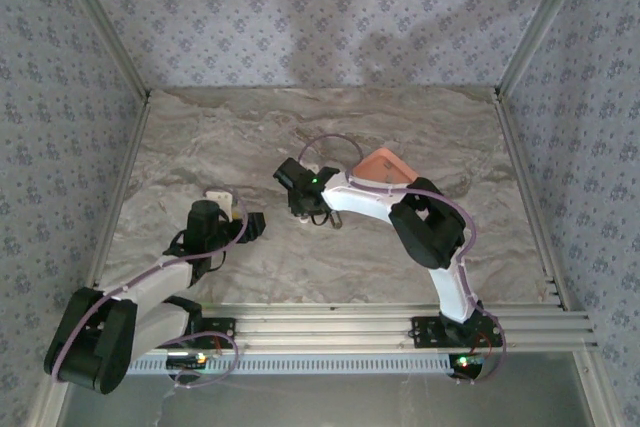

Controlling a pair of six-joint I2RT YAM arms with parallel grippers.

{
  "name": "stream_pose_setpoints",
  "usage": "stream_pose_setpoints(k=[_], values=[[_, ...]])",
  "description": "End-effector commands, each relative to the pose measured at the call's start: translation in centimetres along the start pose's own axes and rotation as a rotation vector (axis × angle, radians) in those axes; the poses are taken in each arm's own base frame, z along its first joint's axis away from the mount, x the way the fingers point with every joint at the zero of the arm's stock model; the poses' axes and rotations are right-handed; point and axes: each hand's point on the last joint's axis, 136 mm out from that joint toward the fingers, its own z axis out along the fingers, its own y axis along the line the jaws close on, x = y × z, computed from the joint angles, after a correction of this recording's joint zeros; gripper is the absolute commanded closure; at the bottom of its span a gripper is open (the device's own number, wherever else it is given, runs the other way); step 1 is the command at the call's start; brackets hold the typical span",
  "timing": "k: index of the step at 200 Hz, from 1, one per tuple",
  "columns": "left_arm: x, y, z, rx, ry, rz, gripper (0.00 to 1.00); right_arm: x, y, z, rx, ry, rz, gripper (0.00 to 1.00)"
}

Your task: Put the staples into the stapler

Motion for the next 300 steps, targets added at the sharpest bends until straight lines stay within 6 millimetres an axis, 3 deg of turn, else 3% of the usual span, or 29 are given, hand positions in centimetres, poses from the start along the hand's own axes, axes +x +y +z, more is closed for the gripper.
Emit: stream_pose_setpoints(k=[1, 105, 144, 223, 300], values=[[-1.5, -0.7, 0.0, 0.025, -0.038, 0.019, 0.19, 0.0, 0.3, -0.3, 0.024, 0.005, -0.037, 0.71], [-1.3, -0.6, 0.0, 0.022, -0.035, 0.017, 0.19, 1.9, 0.2, 1.0, 0.081, 0.086, -0.105, 0.68], [-1.3, -0.6, 0.0, 0.021, -0.034, 0.018, 0.19, 1.4, 0.2, 0.6, 0.086, 0.066, -0.112, 0.78], [-1.2, -0.6, 0.1, 0.023, -0.033, 0.017, 0.19, 1.0, 0.3, 0.1, 0.092, 0.048, -0.124, 0.73], [-1.3, -0.6, 0.0, 0.023, -0.035, 0.018, 0.19, 0.7, 0.6, -0.2, 0.078, 0.034, -0.124, 0.85]])
